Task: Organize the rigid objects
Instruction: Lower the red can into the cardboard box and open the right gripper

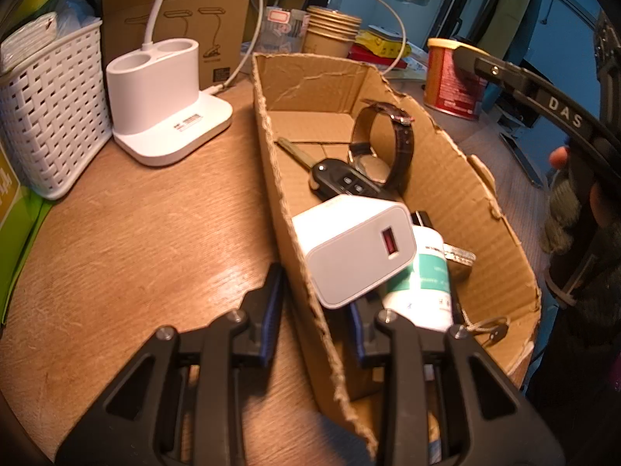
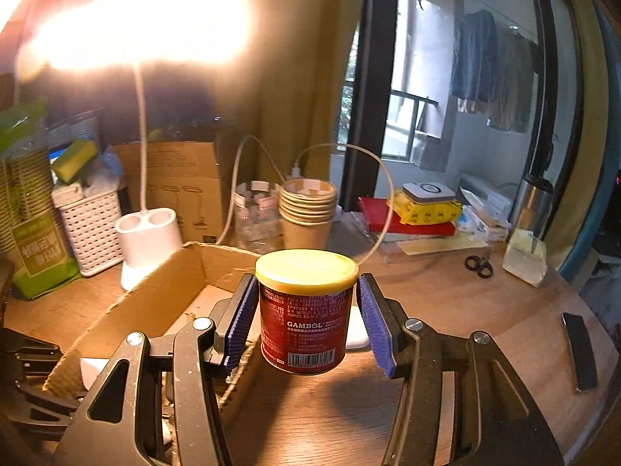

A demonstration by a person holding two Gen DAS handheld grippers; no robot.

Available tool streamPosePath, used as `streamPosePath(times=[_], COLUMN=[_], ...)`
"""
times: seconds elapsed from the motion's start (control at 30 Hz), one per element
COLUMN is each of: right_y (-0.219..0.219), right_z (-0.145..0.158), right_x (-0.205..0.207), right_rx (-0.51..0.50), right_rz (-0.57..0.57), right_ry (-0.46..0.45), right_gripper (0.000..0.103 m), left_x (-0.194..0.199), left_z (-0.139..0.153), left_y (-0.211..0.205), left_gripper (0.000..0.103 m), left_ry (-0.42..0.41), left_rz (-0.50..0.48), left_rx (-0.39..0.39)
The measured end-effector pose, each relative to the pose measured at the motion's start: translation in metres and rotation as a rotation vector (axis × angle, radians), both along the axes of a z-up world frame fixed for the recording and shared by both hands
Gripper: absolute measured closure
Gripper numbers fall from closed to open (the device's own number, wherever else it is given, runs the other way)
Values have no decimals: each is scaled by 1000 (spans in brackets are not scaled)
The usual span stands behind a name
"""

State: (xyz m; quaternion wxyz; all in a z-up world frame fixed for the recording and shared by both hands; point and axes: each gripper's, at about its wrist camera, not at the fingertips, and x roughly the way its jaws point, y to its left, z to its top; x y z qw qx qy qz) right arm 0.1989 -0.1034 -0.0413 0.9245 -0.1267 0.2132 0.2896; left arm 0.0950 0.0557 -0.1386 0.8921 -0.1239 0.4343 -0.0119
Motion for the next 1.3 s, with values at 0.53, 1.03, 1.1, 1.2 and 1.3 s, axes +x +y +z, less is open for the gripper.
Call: streamPosePath(times=[0.53,1.03,1.1,1.2,1.3], right_y=[33,70,74,78,83], right_z=[0,-1,-1,-2,-4], right_x=[-20,-31,-31,-30,-28], right_rx=[0,-21,-27,-38,-54], right_rz=[106,222,230,240,243], right_ry=[-2,-3,-3,-1,9], right_gripper=[48,48,49,53,54], left_x=[0,0,0,0,0], left_z=[0,0,0,0,0], left_y=[0,0,0,0,0], left_gripper=[72,72,72,72,72], left_ry=[0,0,0,0,1], left_rz=[0,0,0,0,0], left_rx=[0,0,0,0,0])
